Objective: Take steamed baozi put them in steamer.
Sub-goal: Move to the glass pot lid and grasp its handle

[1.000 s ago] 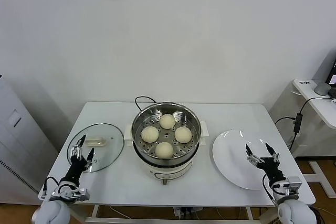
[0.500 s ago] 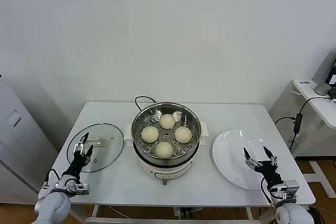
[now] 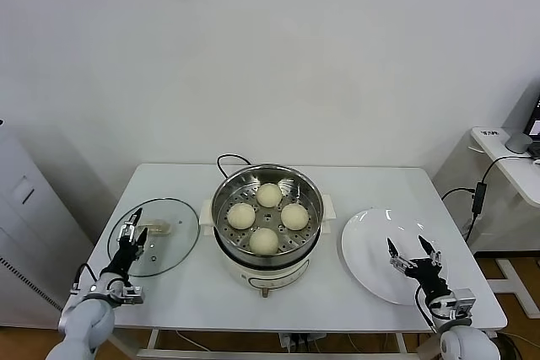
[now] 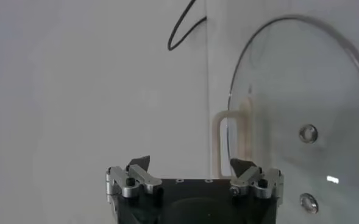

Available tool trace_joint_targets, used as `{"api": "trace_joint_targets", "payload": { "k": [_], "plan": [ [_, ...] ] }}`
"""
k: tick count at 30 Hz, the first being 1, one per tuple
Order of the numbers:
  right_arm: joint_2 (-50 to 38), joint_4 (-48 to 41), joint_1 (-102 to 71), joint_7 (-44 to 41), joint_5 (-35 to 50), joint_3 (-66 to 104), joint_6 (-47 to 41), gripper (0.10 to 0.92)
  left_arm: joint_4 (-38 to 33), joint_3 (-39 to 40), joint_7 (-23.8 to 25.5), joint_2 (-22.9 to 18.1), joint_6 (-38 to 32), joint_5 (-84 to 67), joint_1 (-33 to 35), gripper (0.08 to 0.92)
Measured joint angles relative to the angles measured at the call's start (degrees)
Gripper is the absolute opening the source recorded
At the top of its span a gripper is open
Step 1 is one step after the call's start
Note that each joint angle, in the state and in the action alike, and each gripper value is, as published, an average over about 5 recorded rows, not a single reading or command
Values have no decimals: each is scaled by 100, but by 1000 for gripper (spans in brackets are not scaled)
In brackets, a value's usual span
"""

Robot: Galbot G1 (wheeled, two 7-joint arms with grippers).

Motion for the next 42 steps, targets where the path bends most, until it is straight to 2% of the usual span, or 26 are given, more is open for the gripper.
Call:
{"api": "trace_joint_targets", "payload": {
  "k": [12,15,28,38,42],
  "plan": [
    [3,-7,-12,-19,18,59,20,823,309,64,-20,-134,-57,163,-348,821],
    [5,-14,-14,-23,26,77,26,823,374,60,-28,-159,-78,181,-393,793],
    [18,-35,2,-27,60,142,29,823,486,-7,-131,-244,-182,191,-430,433],
    [16,-44,-19,-34,68,176,33,823,138,-62,-114,-122,-124,-62,-298,146],
    [2,-22,-21,-35,69,180,33,823,-135,-75,-6,-6,-62,-249,-243,107]
  ]
}}
